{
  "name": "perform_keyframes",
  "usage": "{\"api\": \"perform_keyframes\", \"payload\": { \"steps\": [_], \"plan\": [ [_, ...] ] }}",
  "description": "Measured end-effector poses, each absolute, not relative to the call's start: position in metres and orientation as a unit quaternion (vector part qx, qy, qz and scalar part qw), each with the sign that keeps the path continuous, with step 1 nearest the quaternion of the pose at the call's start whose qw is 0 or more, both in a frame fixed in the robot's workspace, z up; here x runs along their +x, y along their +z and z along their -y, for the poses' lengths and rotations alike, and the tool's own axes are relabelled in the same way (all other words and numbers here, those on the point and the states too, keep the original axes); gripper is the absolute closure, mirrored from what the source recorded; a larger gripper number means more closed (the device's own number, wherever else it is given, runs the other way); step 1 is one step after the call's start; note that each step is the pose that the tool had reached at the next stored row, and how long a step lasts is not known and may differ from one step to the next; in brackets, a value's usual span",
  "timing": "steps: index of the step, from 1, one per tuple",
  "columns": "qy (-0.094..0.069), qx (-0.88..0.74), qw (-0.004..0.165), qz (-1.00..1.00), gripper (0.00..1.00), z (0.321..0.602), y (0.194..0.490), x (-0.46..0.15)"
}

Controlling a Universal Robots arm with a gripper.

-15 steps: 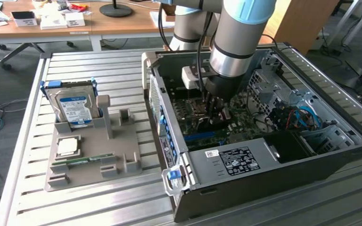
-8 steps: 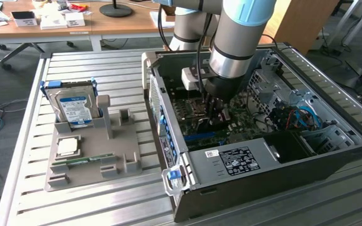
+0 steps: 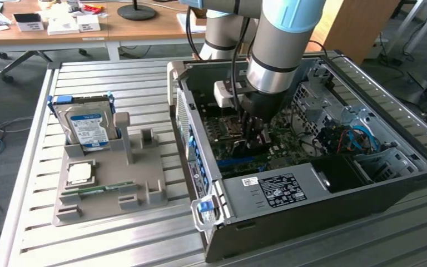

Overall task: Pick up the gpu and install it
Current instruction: 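Insert the gpu into the slot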

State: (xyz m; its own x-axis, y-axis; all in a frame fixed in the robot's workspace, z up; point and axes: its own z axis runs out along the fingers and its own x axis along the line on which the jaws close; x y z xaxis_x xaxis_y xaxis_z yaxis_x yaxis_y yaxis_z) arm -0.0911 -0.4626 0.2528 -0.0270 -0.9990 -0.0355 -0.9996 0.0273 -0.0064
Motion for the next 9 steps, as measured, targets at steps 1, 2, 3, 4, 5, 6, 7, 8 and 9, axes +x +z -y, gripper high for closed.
{"api": "perform_keyframes", "payload": {
  "steps": [1,2,3,4,5,6,7,8,9],
  "plan": [
    [0.01,-0.697,0.015,-0.717,0.73,0.4626,0.2527,-0.0912],
    [0.01,-0.697,0.015,-0.717,0.73,0.4626,0.2526,-0.0912],
    [0.01,-0.696,0.015,-0.717,0.73,0.4628,0.2525,-0.0912],
    [0.01,-0.696,0.015,-0.718,0.73,0.463,0.2525,-0.0913],
    [0.01,-0.696,0.015,-0.718,0.73,0.4632,0.2525,-0.0913],
    [0.01,-0.696,0.015,-0.718,0.73,0.4634,0.2526,-0.0913],
    [0.01,-0.696,0.015,-0.718,0.73,0.4636,0.2526,-0.0913],
    [0.01,-0.696,0.015,-0.718,0.73,0.4637,0.2525,-0.0913],
    [0.01,-0.696,0.015,-0.718,0.73,0.4637,0.2525,-0.0913]
  ]
}}
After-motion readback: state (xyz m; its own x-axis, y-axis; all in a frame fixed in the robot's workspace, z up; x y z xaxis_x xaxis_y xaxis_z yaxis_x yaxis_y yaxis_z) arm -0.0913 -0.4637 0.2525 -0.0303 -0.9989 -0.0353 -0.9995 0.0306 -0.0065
